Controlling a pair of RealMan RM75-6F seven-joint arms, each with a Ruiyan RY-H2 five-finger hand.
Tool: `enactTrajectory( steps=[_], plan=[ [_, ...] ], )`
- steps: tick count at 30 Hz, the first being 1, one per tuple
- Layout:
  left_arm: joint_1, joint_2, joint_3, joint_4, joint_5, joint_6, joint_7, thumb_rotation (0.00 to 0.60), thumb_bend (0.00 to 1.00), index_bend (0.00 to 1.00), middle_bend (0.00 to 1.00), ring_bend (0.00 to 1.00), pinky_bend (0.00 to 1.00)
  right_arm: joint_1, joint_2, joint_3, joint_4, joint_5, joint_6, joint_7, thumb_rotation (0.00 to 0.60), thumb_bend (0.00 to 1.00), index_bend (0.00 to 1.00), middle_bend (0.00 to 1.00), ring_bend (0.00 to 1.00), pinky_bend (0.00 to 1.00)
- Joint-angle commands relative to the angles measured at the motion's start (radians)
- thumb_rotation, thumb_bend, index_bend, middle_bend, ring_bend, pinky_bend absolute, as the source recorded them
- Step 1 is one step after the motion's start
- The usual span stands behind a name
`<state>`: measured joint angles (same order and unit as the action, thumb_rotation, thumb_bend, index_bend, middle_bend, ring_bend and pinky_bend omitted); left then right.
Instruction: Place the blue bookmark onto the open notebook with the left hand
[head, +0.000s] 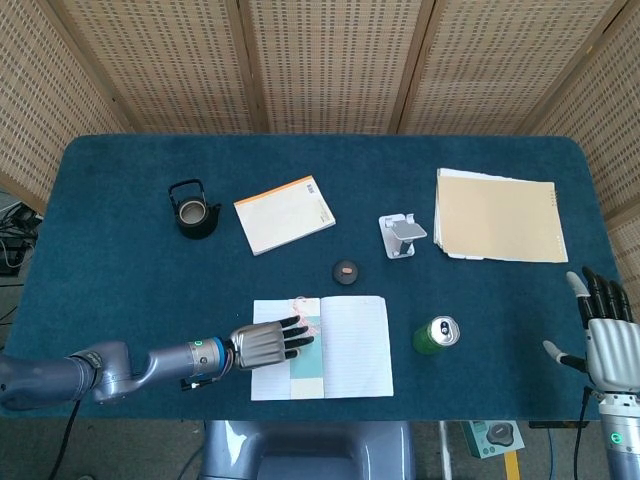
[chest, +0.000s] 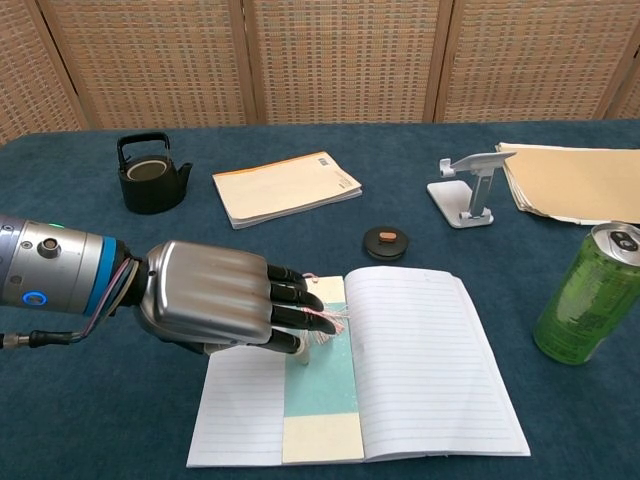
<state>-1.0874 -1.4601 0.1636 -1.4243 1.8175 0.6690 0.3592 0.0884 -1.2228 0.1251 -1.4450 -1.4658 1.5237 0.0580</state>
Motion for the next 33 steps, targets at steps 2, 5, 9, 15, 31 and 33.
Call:
enactTrajectory(
  steps=[2,5,9,15,31,33],
  plan=[
    [0.003,0.000,0.004,0.001,0.001,0.002,0.000,0.600,1.00,0.18,0.00,0.00,0.10,0.000,0.000,-0.001,0.000,-0.001,0.000,-0.001,0.600,0.07,0.00,0.00,0.00,0.00],
    [0.007,-0.003,0.006,0.007,0.005,0.013,-0.003,0.600,1.00,0.18,0.00,0.00,0.09,0.000,0.000,-0.002,-0.003,-0.004,0.000,-0.003,0.600,0.07,0.00,0.00,0.00,0.00],
    [0.014,-0.001,-0.002,0.010,0.010,0.048,-0.012,0.600,1.00,0.17,0.00,0.00,0.09,0.001,-0.001,-0.003,-0.003,-0.006,0.000,-0.006,0.600,0.07,0.00,0.00,0.00,0.00],
    [0.041,0.026,-0.037,0.005,-0.007,0.134,-0.041,0.600,1.00,0.16,0.00,0.00,0.09,0.002,-0.003,-0.004,-0.001,-0.008,0.001,-0.005,0.600,0.07,0.00,0.00,0.00,0.00],
    [0.448,0.083,-0.163,-0.212,-0.279,0.665,0.174,0.600,0.17,0.00,0.00,0.00,0.00,0.000,-0.002,-0.020,-0.024,-0.060,0.031,-0.014,0.600,0.07,0.00,0.00,0.00,0.00],
    [0.504,0.096,-0.154,-0.247,-0.305,0.718,0.159,0.600,0.13,0.00,0.00,0.00,0.00,-0.001,0.000,-0.025,-0.032,-0.074,0.039,-0.016,0.600,0.07,0.00,0.00,0.00,0.00]
  ],
)
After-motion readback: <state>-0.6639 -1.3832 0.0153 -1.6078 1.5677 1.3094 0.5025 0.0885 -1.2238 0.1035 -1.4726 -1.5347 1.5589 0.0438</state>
